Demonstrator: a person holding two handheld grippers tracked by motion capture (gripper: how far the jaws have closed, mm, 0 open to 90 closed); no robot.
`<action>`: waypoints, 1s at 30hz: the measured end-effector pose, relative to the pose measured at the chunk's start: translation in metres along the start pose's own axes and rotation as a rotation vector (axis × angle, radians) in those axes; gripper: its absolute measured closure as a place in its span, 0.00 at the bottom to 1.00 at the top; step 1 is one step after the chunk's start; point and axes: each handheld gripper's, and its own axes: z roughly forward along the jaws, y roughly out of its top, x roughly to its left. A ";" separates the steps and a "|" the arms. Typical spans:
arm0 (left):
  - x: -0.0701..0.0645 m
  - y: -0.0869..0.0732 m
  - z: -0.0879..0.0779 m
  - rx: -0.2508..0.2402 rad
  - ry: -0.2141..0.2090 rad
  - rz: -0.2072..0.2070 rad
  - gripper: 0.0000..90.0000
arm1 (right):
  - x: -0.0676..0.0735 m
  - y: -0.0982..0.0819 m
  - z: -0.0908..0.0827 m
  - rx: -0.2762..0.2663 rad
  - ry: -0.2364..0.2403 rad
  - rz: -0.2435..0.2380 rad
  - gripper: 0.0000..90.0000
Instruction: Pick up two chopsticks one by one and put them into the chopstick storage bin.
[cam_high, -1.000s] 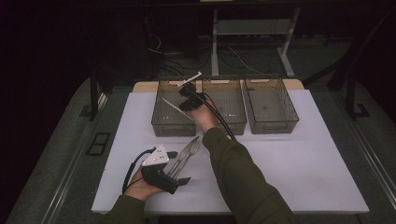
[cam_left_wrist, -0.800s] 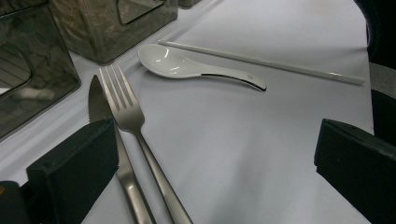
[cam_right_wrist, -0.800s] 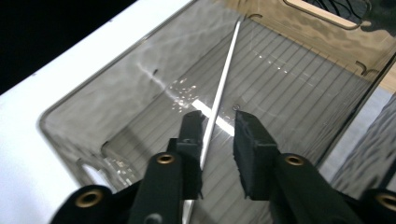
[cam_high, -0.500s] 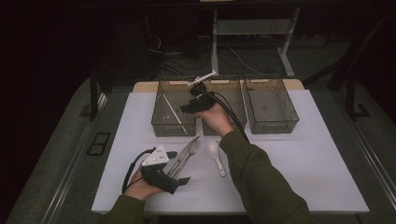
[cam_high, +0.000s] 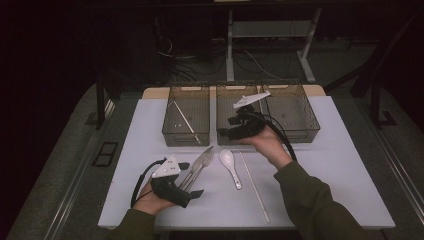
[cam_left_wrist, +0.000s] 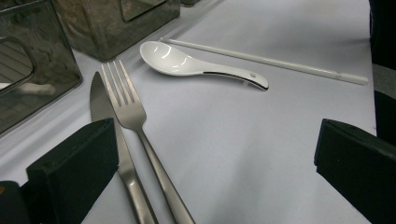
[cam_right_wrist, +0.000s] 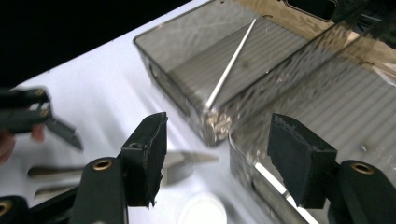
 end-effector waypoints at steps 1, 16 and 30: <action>0.000 0.000 0.000 0.002 -0.001 0.000 0.00 | 0.000 -0.005 -0.004 -0.005 0.002 -0.003 0.42; -0.002 0.000 0.004 0.012 -0.006 0.010 0.00 | 0.012 -0.084 -0.048 0.036 -0.016 0.015 0.45; -0.004 0.001 0.003 0.015 -0.004 0.011 0.00 | 0.040 -0.144 -0.063 0.149 -0.044 -0.014 0.61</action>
